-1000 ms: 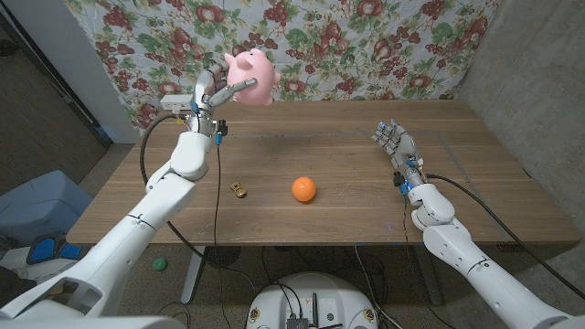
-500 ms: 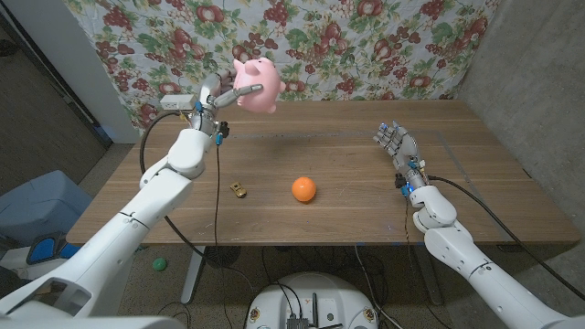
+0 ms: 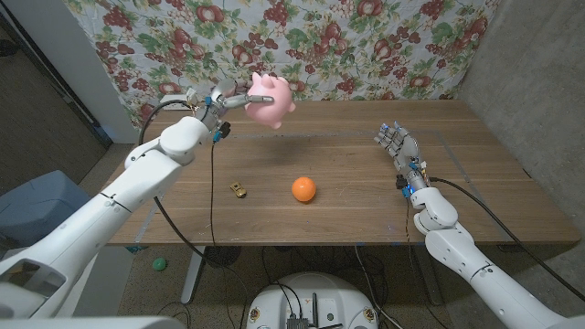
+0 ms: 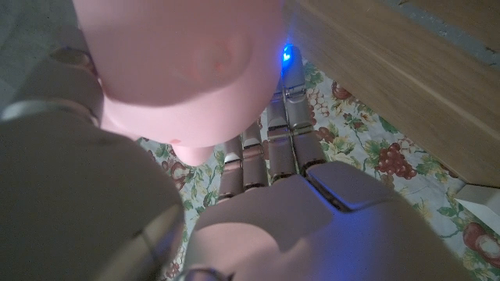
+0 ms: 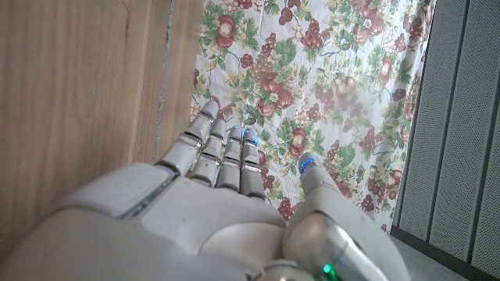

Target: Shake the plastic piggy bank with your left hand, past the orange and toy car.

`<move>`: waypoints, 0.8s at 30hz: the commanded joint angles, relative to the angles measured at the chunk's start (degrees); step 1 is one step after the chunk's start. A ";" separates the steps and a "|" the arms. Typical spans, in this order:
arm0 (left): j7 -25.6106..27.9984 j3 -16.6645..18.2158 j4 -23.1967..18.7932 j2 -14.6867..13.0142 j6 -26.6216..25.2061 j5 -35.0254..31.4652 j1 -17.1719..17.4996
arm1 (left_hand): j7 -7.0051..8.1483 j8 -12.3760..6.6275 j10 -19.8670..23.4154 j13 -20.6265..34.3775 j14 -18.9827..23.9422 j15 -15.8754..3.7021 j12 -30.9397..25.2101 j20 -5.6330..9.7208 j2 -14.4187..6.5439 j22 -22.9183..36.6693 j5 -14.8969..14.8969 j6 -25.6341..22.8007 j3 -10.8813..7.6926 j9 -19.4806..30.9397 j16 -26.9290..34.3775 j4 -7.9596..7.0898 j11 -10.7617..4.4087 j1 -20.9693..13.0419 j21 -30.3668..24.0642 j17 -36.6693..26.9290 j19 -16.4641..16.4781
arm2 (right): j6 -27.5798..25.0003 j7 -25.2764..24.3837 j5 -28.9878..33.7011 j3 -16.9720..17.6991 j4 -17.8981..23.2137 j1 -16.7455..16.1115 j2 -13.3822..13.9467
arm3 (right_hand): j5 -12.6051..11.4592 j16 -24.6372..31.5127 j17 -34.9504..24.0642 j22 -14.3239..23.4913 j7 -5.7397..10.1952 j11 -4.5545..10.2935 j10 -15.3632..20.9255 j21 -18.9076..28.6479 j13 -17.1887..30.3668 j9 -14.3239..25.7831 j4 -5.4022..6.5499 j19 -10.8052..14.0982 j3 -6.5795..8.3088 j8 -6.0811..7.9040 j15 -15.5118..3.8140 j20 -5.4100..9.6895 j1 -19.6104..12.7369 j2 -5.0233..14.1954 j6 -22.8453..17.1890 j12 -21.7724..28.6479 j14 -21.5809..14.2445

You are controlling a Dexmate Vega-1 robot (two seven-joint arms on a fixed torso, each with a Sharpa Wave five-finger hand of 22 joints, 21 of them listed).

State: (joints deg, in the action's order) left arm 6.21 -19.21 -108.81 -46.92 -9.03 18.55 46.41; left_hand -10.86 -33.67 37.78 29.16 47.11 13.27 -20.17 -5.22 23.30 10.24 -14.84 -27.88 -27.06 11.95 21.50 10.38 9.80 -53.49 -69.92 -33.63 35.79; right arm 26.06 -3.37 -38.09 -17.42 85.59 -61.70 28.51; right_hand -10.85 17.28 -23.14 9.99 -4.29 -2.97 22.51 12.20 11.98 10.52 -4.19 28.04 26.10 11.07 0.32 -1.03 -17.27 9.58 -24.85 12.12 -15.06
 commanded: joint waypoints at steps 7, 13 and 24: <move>-6.62 -2.94 -2.30 -4.85 -8.46 2.31 -3.75 | 9.61 -1.83 17.47 4.72 19.44 -26.75 -0.03 15.81 -25.16 0.23 -5.87 -18.67 -6.70 4.48 -0.31 -0.09 -17.12 -26.25 -2.55 -0.29 0.58 | 0.08 0.16 -0.15 0.22 0.53 -0.49 0.27 | -0.16 -0.28 -0.02 0.16 0.10 -0.07 0.22 -0.19 0.21 0.28 -0.41 0.21 0.31 0.14 0.07 -0.02 0.52 0.15 0.29 -0.12 -0.44; -3.19 -2.28 -2.27 -3.81 -6.47 1.70 -2.30 | 9.67 -1.76 17.59 4.67 19.48 -26.75 0.08 15.82 -25.11 0.22 -5.86 -18.64 -6.77 4.51 -0.37 -0.06 -17.12 -26.24 -2.67 -0.37 0.47 | -0.02 0.32 -0.20 0.23 0.44 -0.37 0.36 | -0.16 -0.30 -0.02 0.16 0.13 -0.25 0.21 -0.21 0.21 0.28 -0.42 0.20 0.31 0.15 0.05 -0.02 0.53 0.15 0.26 -0.12 -0.45; 2.81 -1.14 -1.41 -1.28 -1.88 -0.26 0.19 | 9.72 -1.69 17.76 4.85 19.67 -26.75 0.14 15.80 -25.13 0.23 -5.84 -18.77 -6.90 4.54 -0.42 -0.10 -17.21 -26.16 -2.94 -0.53 0.36 | -0.11 0.60 -0.48 0.23 -0.23 0.19 0.15 | -0.17 -0.34 -0.03 0.16 0.10 -0.16 0.19 -0.24 0.21 0.28 -0.44 0.21 0.33 0.16 0.08 -0.05 0.54 0.16 0.25 -0.13 -0.45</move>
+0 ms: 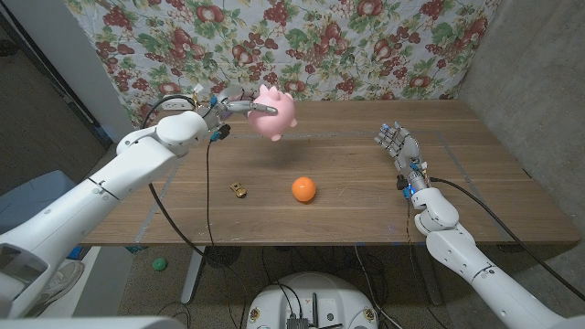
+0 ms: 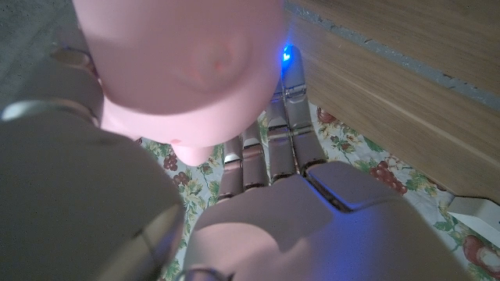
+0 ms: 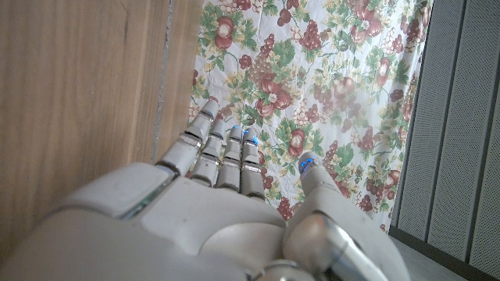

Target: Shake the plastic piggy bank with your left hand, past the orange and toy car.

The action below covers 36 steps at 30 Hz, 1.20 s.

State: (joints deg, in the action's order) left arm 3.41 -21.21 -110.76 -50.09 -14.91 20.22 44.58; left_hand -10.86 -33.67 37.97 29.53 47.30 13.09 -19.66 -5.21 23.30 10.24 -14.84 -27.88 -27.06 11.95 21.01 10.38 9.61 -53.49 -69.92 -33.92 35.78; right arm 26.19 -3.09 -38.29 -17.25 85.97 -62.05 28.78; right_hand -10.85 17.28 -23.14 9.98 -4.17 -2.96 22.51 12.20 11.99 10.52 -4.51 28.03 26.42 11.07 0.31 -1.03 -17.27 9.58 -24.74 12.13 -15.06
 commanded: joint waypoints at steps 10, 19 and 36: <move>13.58 2.20 3.31 7.01 12.42 -5.27 4.88 | 9.73 -1.59 17.67 4.50 19.53 -26.58 -0.18 15.78 -25.15 0.21 -5.80 -19.02 -7.04 4.48 -0.09 -0.12 -17.15 -26.08 -3.19 -0.32 0.25 | -0.43 0.82 -0.35 -0.09 -1.61 1.48 -0.24 | -0.17 -0.38 -0.03 0.16 -0.01 -0.15 0.19 -0.25 0.20 0.28 -0.14 0.26 0.02 0.15 0.08 -0.04 0.55 0.15 0.17 -0.14 -0.44; 20.07 3.25 7.34 12.73 20.82 -8.26 6.33 | 9.77 -1.52 17.70 4.62 19.62 -26.57 -0.07 15.82 -25.09 0.19 -5.77 -19.03 -7.14 4.56 -0.16 -0.08 -17.22 -26.04 -3.33 -0.45 0.05 | -0.71 0.98 -0.50 -0.23 -2.35 2.26 -0.51 | -0.17 -0.39 -0.03 0.16 -0.04 -0.13 0.21 -0.27 0.20 0.28 -0.17 0.27 0.03 0.15 0.03 -0.05 0.55 0.15 0.18 -0.13 -0.48; 17.50 3.77 7.76 13.00 19.63 -7.65 6.00 | 9.78 -1.34 17.89 4.74 19.72 -26.59 0.27 15.79 -25.13 0.15 -5.69 -19.14 -7.44 4.69 -0.52 -0.07 -17.23 -25.91 -3.71 -0.56 -0.26 | -0.87 0.74 -0.15 -0.53 -2.85 2.90 -0.79 | -0.18 -0.46 -0.04 0.16 0.02 -0.10 0.15 -0.32 0.20 0.28 -0.21 0.24 0.07 0.15 -0.08 -0.05 0.53 0.19 0.19 -0.15 -0.46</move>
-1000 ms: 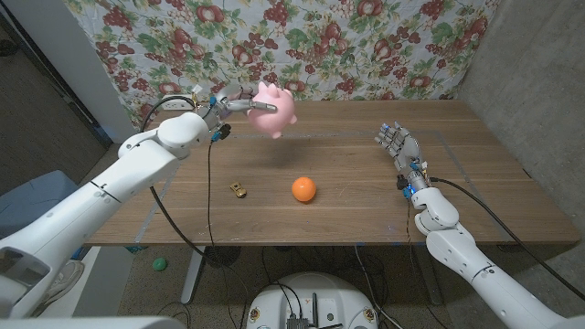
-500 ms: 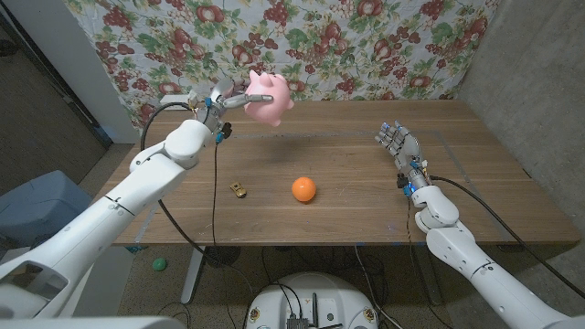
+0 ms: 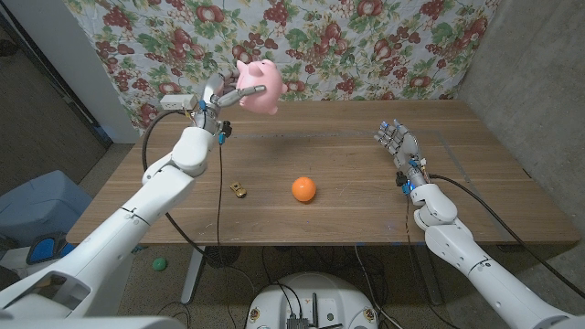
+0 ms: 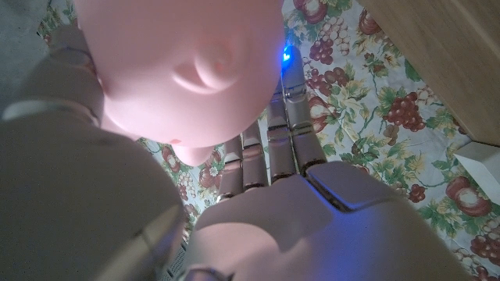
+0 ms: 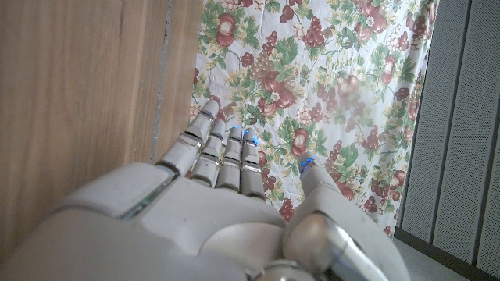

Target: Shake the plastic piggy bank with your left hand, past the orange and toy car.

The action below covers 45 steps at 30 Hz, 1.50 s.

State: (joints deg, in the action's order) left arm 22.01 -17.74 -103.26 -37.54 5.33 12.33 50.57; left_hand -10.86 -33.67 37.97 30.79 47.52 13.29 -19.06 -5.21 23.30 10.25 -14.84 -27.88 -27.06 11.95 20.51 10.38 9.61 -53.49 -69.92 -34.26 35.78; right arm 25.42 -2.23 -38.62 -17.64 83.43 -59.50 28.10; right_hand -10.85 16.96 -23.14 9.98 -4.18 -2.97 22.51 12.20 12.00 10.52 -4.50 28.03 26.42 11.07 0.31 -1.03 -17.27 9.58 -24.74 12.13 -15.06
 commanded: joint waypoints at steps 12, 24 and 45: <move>-6.71 -0.81 -3.94 -3.75 -11.43 2.89 -1.73 | 9.86 -1.23 17.87 3.66 19.52 -26.78 -0.18 15.71 -25.13 0.13 -5.67 -19.16 -7.60 4.77 -0.21 -0.07 -17.17 -25.86 -3.90 -0.30 -0.39 | 0.21 -0.12 -0.09 0.20 0.13 -0.35 0.14 | -0.19 -0.15 -0.04 0.16 0.03 -0.11 0.16 -0.32 0.19 0.28 -0.23 0.29 0.11 0.16 0.01 -0.06 0.52 0.21 0.17 -0.15 -0.52; -17.53 -4.09 -7.33 -10.71 -24.59 6.57 -7.53 | 9.77 -1.13 17.99 3.70 19.61 -26.79 -0.01 15.78 -25.10 0.13 -5.67 -19.18 -7.75 4.84 -0.37 -0.01 -17.11 -25.90 -4.14 -0.36 -0.43 | 0.46 -0.06 -0.17 0.29 0.40 -0.66 0.15 | -0.18 -0.20 -0.05 0.17 0.02 -0.01 0.12 -0.33 0.19 0.28 -0.25 0.31 0.12 0.16 0.05 -0.02 0.53 0.20 0.19 -0.17 -0.50; -21.74 -7.41 -8.28 -13.86 -29.75 7.21 -11.64 | 9.84 -0.89 17.92 3.93 19.71 -26.79 0.35 15.80 -25.10 0.08 -5.69 -18.94 -8.09 5.11 -0.67 0.03 -16.98 -25.99 -4.36 -0.48 -0.62 | 0.50 -0.61 0.39 0.32 1.31 -1.20 0.44 | -0.18 -0.27 -0.07 0.17 0.11 -0.09 0.11 -0.37 0.19 0.28 -0.28 0.29 0.16 0.16 0.03 -0.04 0.53 0.21 0.19 -0.17 -0.47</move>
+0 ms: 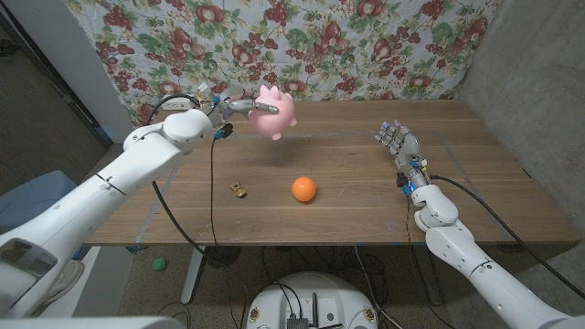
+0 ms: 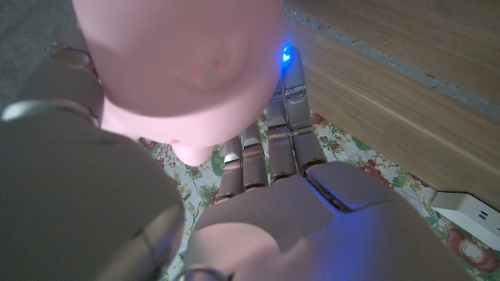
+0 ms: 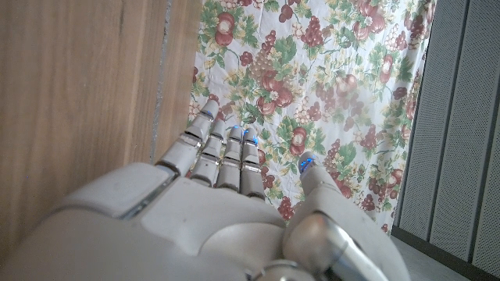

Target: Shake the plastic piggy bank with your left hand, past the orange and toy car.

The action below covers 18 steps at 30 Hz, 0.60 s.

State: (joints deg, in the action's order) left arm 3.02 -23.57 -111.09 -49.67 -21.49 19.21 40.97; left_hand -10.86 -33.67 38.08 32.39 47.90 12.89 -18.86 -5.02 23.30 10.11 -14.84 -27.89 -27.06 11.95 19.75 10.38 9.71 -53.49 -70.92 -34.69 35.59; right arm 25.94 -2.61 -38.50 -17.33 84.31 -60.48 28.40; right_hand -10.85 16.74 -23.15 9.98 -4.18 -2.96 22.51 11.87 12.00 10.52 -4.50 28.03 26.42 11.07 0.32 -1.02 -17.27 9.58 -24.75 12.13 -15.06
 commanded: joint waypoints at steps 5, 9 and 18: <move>-0.30 -0.39 0.01 -1.13 1.12 -0.03 -0.01 | 9.75 -0.82 17.74 2.39 19.35 -26.39 0.23 15.59 -25.12 0.22 -5.69 -18.91 -8.14 5.13 0.05 -0.01 -17.10 -25.96 -3.42 -0.08 -0.45 | -0.07 -0.26 0.24 0.00 0.51 -0.21 0.10 | -0.19 -0.08 -0.07 0.17 0.09 -0.04 0.09 -0.05 0.19 0.28 -0.29 0.29 0.17 0.16 0.05 -0.05 0.52 0.21 0.21 -0.17 -0.43; 3.43 0.79 0.61 0.13 5.60 -1.26 2.31 | 9.74 -0.76 17.74 2.39 19.41 -26.39 0.30 15.60 -25.11 0.22 -5.68 -18.94 -8.17 5.10 0.04 -0.02 -17.11 -25.95 -3.47 -0.13 -0.47 | -0.18 -0.28 0.21 -0.04 0.48 -0.15 0.07 | -0.18 -0.08 -0.07 0.17 0.11 -0.04 0.10 -0.05 0.19 0.28 -0.28 0.28 0.17 0.15 0.04 -0.05 0.53 0.21 0.22 -0.17 -0.45; 12.22 4.06 3.15 5.45 15.93 -2.42 7.50 | 9.75 -0.71 17.88 2.53 19.51 -26.38 0.34 15.58 -25.11 0.22 -5.67 -19.12 -8.25 5.11 0.02 -0.05 -17.20 -25.88 -3.58 -0.26 -0.55 | -0.29 -0.30 0.31 -0.09 0.40 -0.02 0.10 | -0.18 -0.09 -0.08 0.17 0.13 -0.09 0.17 -0.07 0.19 0.28 -0.29 0.26 0.18 0.16 0.04 -0.07 0.54 0.21 0.22 -0.14 -0.48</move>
State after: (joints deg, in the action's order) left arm 6.96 -22.39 -110.14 -48.62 -15.56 18.12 43.78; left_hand -10.86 -33.67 38.27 32.43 47.92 12.88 -18.40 -5.02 23.30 9.95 -14.84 -27.89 -27.06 11.95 19.68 10.38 9.52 -53.49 -71.26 -34.76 35.59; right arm 25.95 -2.84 -38.25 -17.32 84.71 -60.62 28.48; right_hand -10.85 16.75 -23.15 9.98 -4.18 -2.96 22.51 11.87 12.00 10.52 -4.50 28.03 26.42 11.07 0.31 -1.02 -17.27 9.58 -24.75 12.13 -15.06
